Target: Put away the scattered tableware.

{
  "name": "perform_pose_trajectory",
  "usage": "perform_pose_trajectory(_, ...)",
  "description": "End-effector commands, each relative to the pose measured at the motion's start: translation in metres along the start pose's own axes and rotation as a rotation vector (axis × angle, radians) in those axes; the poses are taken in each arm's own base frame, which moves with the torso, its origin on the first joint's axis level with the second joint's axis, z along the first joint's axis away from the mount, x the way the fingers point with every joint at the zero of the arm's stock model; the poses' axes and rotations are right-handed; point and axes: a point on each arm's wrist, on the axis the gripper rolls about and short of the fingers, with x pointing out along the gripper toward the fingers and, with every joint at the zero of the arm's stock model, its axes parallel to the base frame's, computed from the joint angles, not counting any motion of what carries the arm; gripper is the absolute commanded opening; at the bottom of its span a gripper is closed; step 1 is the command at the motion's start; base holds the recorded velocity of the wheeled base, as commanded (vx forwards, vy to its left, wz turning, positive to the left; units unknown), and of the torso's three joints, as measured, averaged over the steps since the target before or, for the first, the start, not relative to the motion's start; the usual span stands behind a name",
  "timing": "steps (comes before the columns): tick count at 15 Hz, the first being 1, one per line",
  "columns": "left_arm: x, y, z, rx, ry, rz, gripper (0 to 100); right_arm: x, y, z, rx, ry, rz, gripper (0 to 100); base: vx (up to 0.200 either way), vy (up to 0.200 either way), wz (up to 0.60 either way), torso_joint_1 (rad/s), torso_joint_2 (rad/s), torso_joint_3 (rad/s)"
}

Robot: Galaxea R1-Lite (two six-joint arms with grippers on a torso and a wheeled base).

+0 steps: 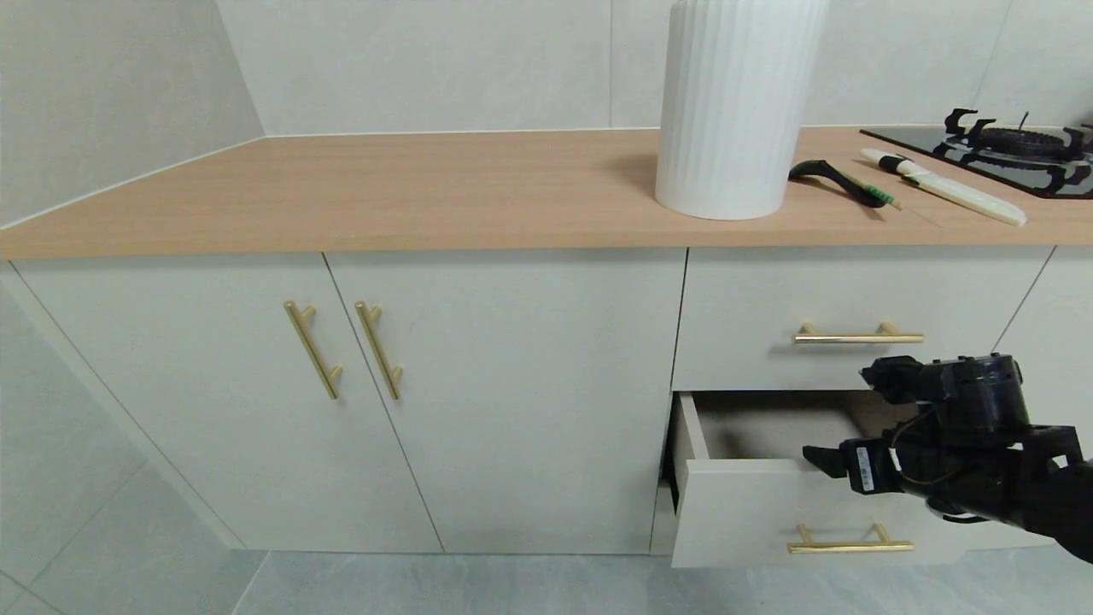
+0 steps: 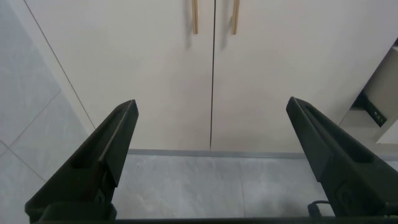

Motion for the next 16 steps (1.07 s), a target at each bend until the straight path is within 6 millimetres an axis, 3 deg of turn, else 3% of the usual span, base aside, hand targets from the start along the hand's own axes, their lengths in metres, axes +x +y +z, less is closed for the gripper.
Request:
perform_pose_trajectory(1, 0.0, 0.0, 0.0, 0.0, 0.001, 0.001, 100, -0.011, -0.001, 0.001, -0.008, 0.03, 0.002, 100, 0.0, 0.0, 0.0, 0.0, 0.0, 0.0)
perform_pose_trajectory(5, 0.0, 0.0, 0.0, 0.0, 0.0, 0.001, 100, -0.04, -0.004, 0.006, -0.022, 0.116, 0.008, 100, 0.0, 0.0, 0.0, 0.0, 0.0, 0.0)
perform_pose_trajectory(10, 0.0, 0.0, 0.0, 0.0, 0.001, 0.001, 100, -0.099, -0.008, 0.015, -0.088, 0.329, 0.087, 100, 0.0, 0.0, 0.0, 0.0, 0.0, 0.0)
perform_pose_trajectory(13, 0.0, 0.0, 0.0, 0.0, 0.0, 0.001, 100, -0.109, -0.009, 0.018, -0.085, 0.292, 0.087, 100, 0.0, 0.0, 0.0, 0.0, 0.0, 0.0)
perform_pose_trajectory(16, 0.0, 0.0, 0.0, 0.0, 0.001, 0.001, 100, -0.087, -0.003, 0.012, -0.105, 0.365, 0.094, 100, 0.0, 0.0, 0.0, 0.0, 0.0, 0.0)
